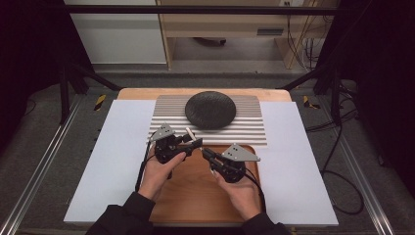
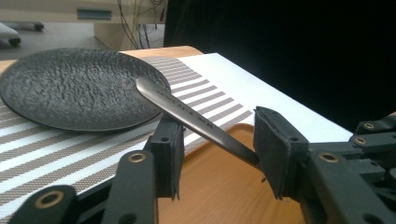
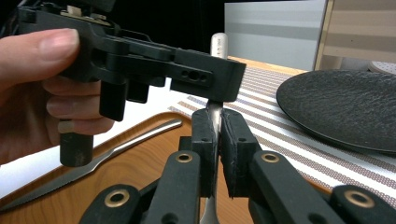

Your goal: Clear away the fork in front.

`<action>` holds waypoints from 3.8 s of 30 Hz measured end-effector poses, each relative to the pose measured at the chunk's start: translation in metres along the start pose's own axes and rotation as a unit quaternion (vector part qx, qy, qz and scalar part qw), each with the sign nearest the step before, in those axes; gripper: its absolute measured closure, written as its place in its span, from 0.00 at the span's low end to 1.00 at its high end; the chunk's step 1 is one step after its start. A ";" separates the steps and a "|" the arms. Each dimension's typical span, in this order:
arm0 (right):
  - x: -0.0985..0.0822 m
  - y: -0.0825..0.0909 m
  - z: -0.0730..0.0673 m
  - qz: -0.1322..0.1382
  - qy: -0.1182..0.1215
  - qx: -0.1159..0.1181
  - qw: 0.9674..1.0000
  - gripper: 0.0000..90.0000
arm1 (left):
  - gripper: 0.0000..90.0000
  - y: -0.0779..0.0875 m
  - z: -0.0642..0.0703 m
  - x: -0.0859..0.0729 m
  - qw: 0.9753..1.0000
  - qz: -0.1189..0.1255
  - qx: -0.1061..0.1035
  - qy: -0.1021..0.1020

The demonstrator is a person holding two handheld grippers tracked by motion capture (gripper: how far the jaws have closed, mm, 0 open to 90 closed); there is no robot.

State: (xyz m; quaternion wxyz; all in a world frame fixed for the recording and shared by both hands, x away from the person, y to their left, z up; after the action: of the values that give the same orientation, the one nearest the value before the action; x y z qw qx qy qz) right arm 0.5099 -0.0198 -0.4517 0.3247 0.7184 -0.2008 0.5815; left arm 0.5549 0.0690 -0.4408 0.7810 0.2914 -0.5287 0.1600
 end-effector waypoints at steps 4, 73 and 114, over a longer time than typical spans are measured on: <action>0.002 -0.001 -0.001 0.002 0.000 0.002 1.000 0.94 | 0.64 0.000 -0.001 0.002 1.000 0.003 -0.008 0.015; -0.036 0.047 0.074 -0.045 -0.032 -0.096 0.994 0.14 | 0.96 0.090 0.012 0.005 0.996 0.043 0.030 -0.078; -0.070 0.190 0.147 -0.008 -0.082 -0.178 0.981 0.09 | 0.96 0.106 0.013 -0.016 0.998 0.019 0.007 -0.060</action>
State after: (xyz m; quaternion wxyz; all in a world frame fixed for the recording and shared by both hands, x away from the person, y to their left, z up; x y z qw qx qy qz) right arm 0.4700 -0.2631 -0.4918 0.4349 0.6956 -0.3213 0.4730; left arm 0.4802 0.1441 -0.4221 0.7427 0.2957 -0.5790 0.1605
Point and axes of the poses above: each handheld gripper's, and its own axes: y roughly backward along the jaws, x roughly out of its top, z roughly to its right, the point moved 9 cm from there along -y, roughly forward along the jaws
